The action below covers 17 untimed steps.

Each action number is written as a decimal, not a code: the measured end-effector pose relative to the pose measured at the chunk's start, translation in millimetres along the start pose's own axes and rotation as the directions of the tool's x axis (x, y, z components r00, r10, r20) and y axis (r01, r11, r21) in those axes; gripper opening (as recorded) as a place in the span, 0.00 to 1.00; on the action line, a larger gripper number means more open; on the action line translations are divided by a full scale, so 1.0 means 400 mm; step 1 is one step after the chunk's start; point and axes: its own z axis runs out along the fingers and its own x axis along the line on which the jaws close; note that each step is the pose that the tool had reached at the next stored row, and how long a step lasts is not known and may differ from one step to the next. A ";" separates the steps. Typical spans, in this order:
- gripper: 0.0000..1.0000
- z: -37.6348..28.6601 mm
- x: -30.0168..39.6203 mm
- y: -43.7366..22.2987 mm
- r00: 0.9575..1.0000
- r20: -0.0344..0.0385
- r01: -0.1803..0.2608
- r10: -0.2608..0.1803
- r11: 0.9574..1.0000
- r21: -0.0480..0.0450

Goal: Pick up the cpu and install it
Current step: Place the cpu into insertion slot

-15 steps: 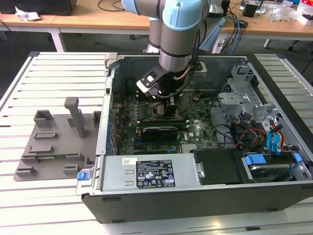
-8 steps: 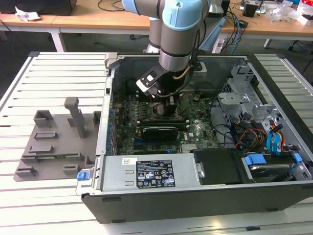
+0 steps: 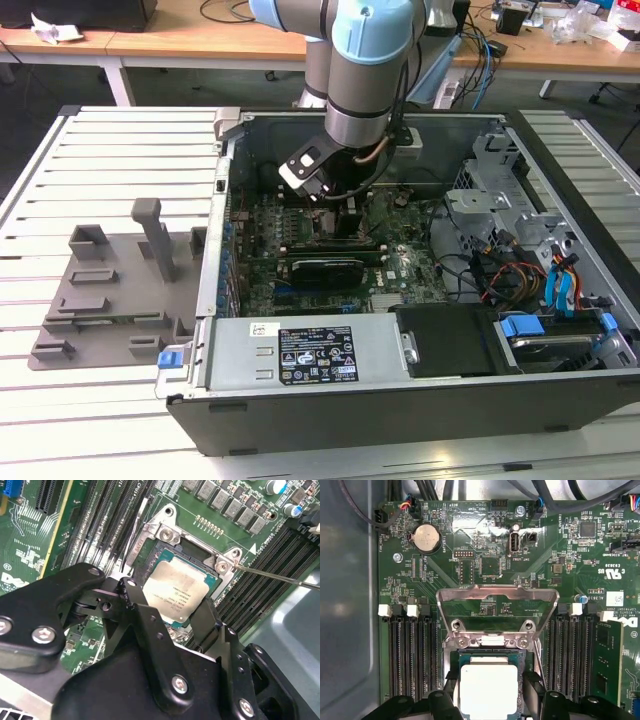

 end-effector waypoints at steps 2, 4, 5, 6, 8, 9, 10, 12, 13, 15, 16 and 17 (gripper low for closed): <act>0.61 0.000 -0.005 0.000 1.000 0.000 0.000 0.000 1.000 0.000; 0.61 -0.006 -0.006 0.000 1.000 0.000 0.000 0.000 1.000 0.000; 0.61 -0.012 -0.005 0.000 1.000 0.000 0.000 0.000 1.000 0.000; 0.61 -0.013 -0.005 0.000 1.000 0.000 0.000 0.000 1.000 0.000; 0.61 -0.013 -0.005 0.000 1.000 0.000 0.000 0.000 1.000 0.000; 0.61 -0.013 -0.005 0.000 1.000 0.000 0.000 0.000 1.000 0.000; 0.61 -0.015 -0.005 0.000 1.000 0.000 0.000 0.000 1.000 0.000; 0.61 -0.028 -0.005 -0.001 1.000 0.000 0.000 0.000 1.000 0.000; 0.61 -0.042 -0.002 -0.001 1.000 0.000 0.000 0.000 1.000 0.000; 0.47 -0.069 0.013 -0.001 1.000 0.002 0.000 0.000 1.000 0.000; 0.41 -0.089 0.015 -0.002 1.000 0.006 0.000 0.000 1.000 0.000; 0.29 -0.098 0.015 -0.003 1.000 0.010 0.000 0.000 1.000 0.000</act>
